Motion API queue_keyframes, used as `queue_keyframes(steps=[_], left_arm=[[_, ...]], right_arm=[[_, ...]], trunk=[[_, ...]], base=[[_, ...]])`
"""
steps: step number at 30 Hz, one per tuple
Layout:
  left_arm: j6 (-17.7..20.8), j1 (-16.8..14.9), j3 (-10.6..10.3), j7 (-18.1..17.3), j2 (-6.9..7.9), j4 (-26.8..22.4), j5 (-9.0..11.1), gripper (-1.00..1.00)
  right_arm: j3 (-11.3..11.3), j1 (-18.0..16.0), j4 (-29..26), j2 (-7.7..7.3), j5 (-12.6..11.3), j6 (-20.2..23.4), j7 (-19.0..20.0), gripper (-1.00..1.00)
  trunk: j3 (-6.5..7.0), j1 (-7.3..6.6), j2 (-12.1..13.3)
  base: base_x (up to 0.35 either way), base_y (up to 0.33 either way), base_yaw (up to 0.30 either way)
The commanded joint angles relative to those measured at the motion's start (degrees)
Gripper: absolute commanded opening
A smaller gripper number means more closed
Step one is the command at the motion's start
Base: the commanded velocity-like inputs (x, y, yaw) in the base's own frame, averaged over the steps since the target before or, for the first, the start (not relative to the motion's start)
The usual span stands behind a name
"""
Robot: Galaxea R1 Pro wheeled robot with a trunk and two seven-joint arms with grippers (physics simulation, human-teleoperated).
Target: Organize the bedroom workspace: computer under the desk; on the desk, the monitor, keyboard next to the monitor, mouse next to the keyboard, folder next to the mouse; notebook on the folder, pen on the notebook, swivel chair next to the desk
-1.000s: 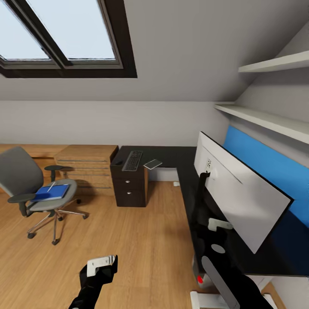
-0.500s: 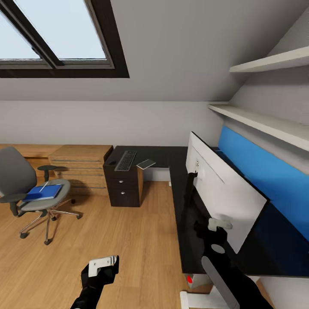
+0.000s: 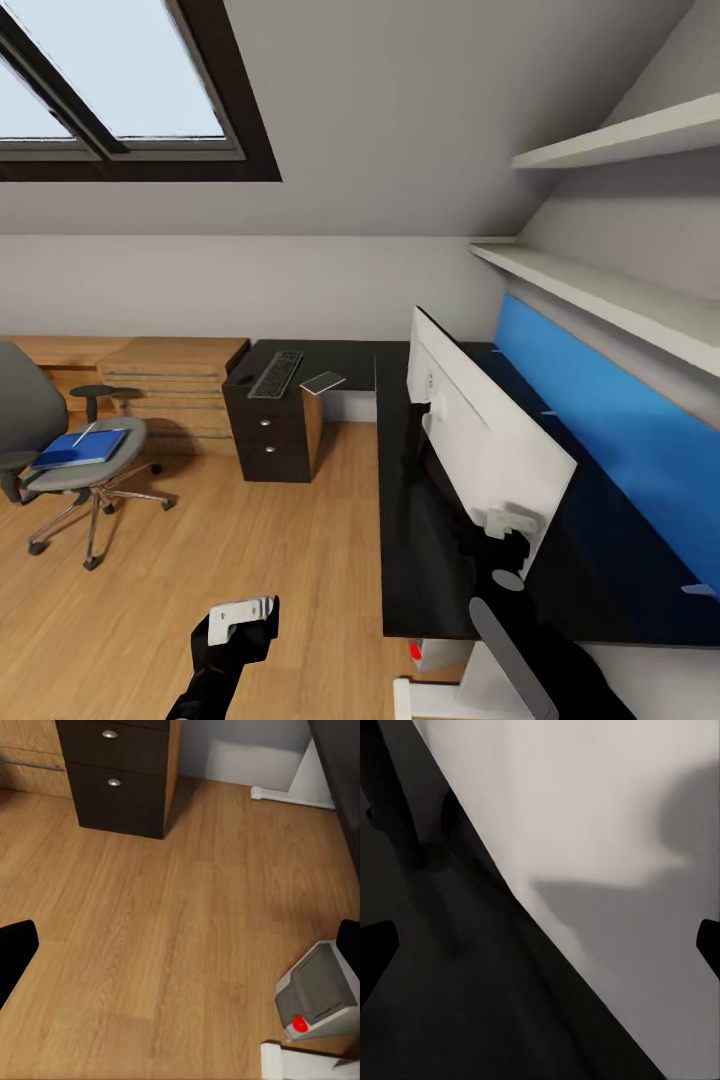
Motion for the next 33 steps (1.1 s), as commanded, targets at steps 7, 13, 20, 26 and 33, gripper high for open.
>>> queue_keyframes(steps=[7, 13, 20, 26, 33], left_arm=[[0.2, 0.0, 0.3, 0.5, 0.02, -0.1, 0.5, 1.00], [0.2, 0.0, 0.4, 0.5, 0.04, -0.2, 0.5, 1.00], [0.1, 0.0, 0.5, 0.5, 0.11, -0.3, 0.6, 1.00], [0.0, 0.0, 1.0, 0.5, 0.19, -0.3, 0.6, 1.00], [-0.1, 0.0, 9.7, 0.1, 0.00, -3.5, 1.2, 1.00]], right_arm=[[0.1, -0.1, -0.1, -0.07, -0.2, 0.2, -0.4, 1.00], [0.1, -0.1, 0.5, -0.14, -0.2, 0.2, -0.4, 1.00], [0.0, -0.1, 0.7, -0.51, -0.2, 0.1, -0.5, 1.00], [0.0, -0.1, 0.7, -1.33, -0.2, -1.3, -0.4, 1.00], [-0.2, -0.1, 0.7, -1.33, -0.3, -1.9, -0.4, 1.00]], trunk=[[-0.12, 0.04, -0.1], [-0.12, 0.04, -0.1], [-0.12, 0.04, -0.1], [-0.12, 0.04, -0.1], [-0.12, 0.04, -0.1]], base=[[0.110, -0.194, 0.000], [0.165, -0.289, 0.000], [0.212, -0.275, 0.000], [0.245, -0.223, 0.000], [0.095, -0.014, 0.000]])
